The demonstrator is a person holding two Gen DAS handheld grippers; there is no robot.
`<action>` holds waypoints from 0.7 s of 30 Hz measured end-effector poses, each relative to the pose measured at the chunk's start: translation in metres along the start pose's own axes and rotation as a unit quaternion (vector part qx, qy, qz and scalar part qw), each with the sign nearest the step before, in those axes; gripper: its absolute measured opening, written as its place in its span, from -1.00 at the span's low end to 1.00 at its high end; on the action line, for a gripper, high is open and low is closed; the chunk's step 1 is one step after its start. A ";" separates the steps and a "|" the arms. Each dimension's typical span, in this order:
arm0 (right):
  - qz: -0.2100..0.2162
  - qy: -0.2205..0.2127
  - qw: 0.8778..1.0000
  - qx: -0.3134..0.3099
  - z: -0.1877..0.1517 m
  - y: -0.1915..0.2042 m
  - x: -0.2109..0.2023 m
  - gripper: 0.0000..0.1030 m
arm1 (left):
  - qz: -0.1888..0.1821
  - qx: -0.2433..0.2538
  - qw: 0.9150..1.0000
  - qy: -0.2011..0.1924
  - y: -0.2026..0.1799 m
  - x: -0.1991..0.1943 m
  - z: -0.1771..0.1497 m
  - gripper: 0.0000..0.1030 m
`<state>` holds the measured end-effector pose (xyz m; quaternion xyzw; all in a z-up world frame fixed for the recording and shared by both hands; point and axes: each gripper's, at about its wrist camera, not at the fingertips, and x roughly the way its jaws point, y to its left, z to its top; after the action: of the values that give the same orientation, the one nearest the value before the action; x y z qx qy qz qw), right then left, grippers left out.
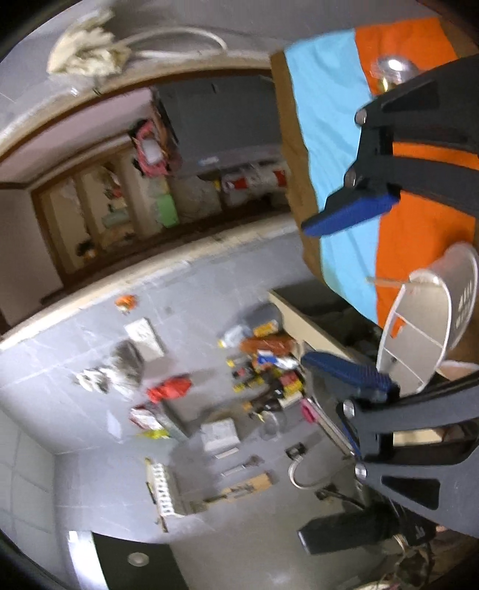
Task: Organize utensils
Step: 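Open the left tool over the caddy while the right tool releases the chopstick into it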
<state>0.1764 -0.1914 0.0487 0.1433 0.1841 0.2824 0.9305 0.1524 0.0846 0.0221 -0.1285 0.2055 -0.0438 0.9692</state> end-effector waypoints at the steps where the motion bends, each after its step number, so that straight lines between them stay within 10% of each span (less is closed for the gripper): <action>1: -0.008 -0.009 1.000 -0.001 0.003 -0.003 -0.007 0.51 | 0.004 0.006 1.000 -0.004 -0.008 -0.002 0.002 0.30; 5: -0.055 -0.041 0.998 -0.016 0.014 -0.017 -0.035 1.00 | 0.008 0.020 0.999 -0.029 -0.039 -0.010 0.008 0.68; 21: -0.152 -0.075 0.983 -0.070 0.004 -0.119 -0.106 1.00 | 0.023 0.094 0.992 -0.082 -0.178 0.003 -0.034 0.91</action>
<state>0.1527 -0.3485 0.0361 0.0688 0.1130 0.1385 0.9815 0.1355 -0.0950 0.0384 -0.0355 0.1231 -0.0303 0.9913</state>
